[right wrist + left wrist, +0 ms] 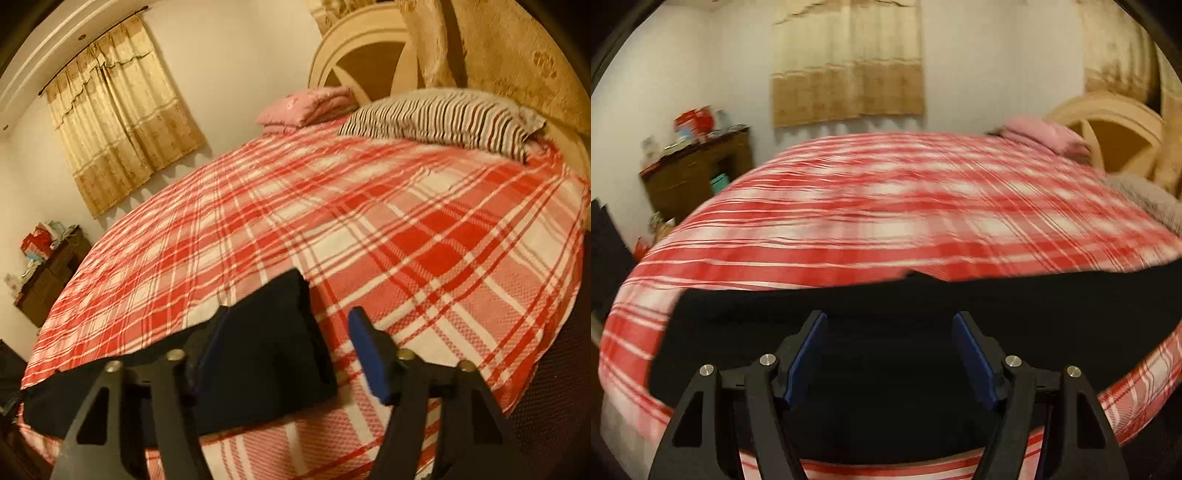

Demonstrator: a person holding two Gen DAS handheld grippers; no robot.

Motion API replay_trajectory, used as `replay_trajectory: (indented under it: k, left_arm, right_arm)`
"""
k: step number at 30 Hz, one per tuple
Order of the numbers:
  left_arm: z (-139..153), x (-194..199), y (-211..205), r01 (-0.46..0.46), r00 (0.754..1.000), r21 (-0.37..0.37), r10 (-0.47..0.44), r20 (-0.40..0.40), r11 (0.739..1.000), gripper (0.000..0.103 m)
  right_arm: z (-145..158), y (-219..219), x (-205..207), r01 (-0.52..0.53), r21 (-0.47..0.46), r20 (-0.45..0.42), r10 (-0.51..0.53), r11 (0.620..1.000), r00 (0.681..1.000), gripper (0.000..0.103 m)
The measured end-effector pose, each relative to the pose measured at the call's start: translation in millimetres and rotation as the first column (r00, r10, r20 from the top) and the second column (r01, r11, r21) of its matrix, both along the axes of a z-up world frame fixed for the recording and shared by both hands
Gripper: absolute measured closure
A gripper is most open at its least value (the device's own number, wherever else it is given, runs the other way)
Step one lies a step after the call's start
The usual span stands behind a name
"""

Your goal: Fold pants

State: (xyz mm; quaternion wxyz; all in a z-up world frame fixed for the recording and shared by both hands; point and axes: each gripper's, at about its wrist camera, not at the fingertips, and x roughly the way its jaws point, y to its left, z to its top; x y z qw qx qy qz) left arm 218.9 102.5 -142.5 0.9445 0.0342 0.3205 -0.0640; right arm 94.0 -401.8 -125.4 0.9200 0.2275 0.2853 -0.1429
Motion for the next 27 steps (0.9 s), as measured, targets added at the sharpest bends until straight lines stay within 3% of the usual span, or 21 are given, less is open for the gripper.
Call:
replay_trajectory:
  k: [4,8,10,11,13,16,20,22,27]
  left_arm:
    - [-24,3,-33,0.03,0.996,0.003,-0.03,-0.09,1.0,0.031]
    - [-45,4,-46,0.018,0.99,0.036,-0.013,-0.142,0.999,0.031]
    - [-49,1,-43,0.009,0.99,0.006,-0.008,-0.142,1.0,0.028]
    - [-51,1,-41,0.0,0.99,-0.006,-0.001,-0.144,1.0,0.019]
    - [-54,2,-38,-0.022,0.988,-0.017,0.019,-0.15,1.0,0.014]
    - [-56,-2,-42,-0.016,0.99,-0.002,0.016,-0.137,1.0,0.011]
    - [-58,-4,-44,-0.023,0.992,-0.001,0.022,-0.121,1.0,0.009]
    - [-58,-4,-44,-0.023,0.993,-0.004,0.023,-0.116,1.0,0.009]
    - [-58,-3,-42,-0.023,0.993,-0.011,0.021,-0.115,1.0,0.008]
  right_arm:
    - [-12,-6,3,-0.001,0.013,-0.051,0.001,1.0,0.999,0.039]
    - [-15,-7,-1,-0.018,-0.016,-0.043,0.017,1.0,0.999,0.04]
    - [-17,-5,-2,-0.026,-0.027,-0.033,0.025,0.999,0.999,0.04]
    - [-18,-5,-2,-0.026,-0.027,-0.025,0.026,0.999,0.999,0.04]
    - [-21,-5,-1,-0.03,-0.037,-0.015,0.03,0.999,0.999,0.04]
    - [-21,-2,-1,-0.032,-0.062,-0.008,0.032,0.998,0.999,0.041]
    - [-22,8,4,-0.109,-0.048,-0.005,0.109,0.993,0.994,0.052]
    - [-24,11,7,-0.093,-0.084,-0.023,0.091,0.992,0.996,0.054]
    - [-25,2,2,-0.084,-0.041,0.001,0.085,0.996,0.996,0.055]
